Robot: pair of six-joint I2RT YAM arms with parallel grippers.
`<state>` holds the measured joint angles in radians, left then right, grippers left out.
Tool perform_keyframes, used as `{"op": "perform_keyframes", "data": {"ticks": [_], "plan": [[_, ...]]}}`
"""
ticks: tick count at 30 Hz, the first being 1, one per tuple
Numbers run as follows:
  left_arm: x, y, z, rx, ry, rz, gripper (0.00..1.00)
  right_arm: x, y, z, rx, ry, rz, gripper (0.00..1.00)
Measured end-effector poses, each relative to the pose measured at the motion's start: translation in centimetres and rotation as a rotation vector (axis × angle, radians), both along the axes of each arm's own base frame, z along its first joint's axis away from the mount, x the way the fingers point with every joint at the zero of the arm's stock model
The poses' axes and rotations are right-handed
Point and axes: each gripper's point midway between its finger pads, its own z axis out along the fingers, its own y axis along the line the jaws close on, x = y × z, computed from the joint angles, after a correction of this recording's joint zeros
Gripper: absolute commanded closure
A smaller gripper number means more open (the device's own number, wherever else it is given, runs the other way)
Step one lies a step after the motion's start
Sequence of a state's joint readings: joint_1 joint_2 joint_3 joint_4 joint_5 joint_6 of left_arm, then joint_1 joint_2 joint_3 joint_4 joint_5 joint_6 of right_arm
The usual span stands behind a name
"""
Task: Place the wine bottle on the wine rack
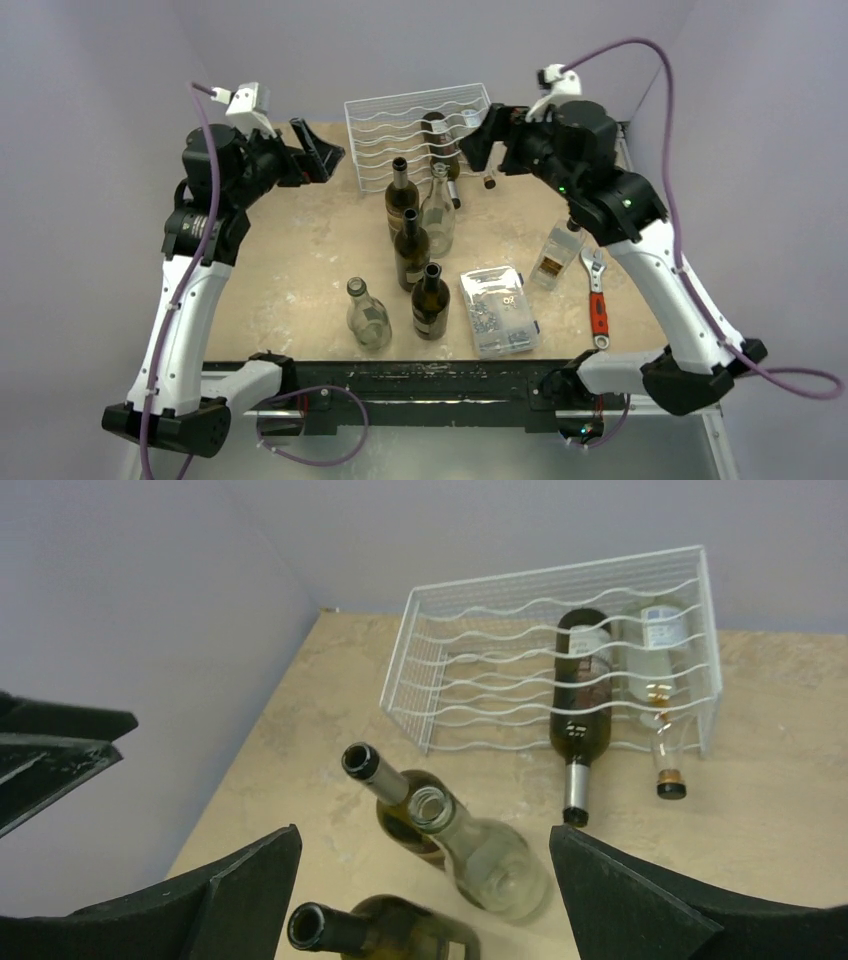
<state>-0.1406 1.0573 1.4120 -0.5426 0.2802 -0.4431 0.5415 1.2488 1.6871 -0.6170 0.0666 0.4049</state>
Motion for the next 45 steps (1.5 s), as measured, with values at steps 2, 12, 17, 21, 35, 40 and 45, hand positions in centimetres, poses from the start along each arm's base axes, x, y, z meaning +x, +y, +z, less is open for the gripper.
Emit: {"op": "perform_keyframes", "data": {"ticks": [2,12,17,21,35,40,45], "plan": [[0.7,-0.7,-0.6,0.016,0.009,-0.024,0.01,0.3,2.5,-1.2,-0.037,0.028,0.021,0.01],[0.5,-0.5,-3.2,0.070,0.000,-0.027,0.02,3.1,8.3,-9.6,-0.271,0.166,-0.061,0.12],[-0.1,-0.1,-2.9,0.068,-0.028,-0.012,0.04,3.6,8.4,-13.0,-0.371,0.211,-0.124,0.25],[0.1,0.4,-2.7,0.062,-0.043,0.001,0.04,3.8,7.6,-13.8,-0.392,0.221,-0.168,0.29],[0.4,-0.7,-2.4,-0.004,-0.064,-0.088,0.05,5.3,9.1,-17.5,-0.419,0.246,-0.195,0.34],[0.6,-1.0,-2.4,-0.025,-0.061,-0.109,0.05,5.7,9.6,-18.8,-0.430,0.254,-0.194,0.37],[0.8,-0.9,-2.2,-0.044,-0.065,-0.115,0.05,5.9,9.5,-19.3,-0.421,0.252,-0.210,0.47]]}}
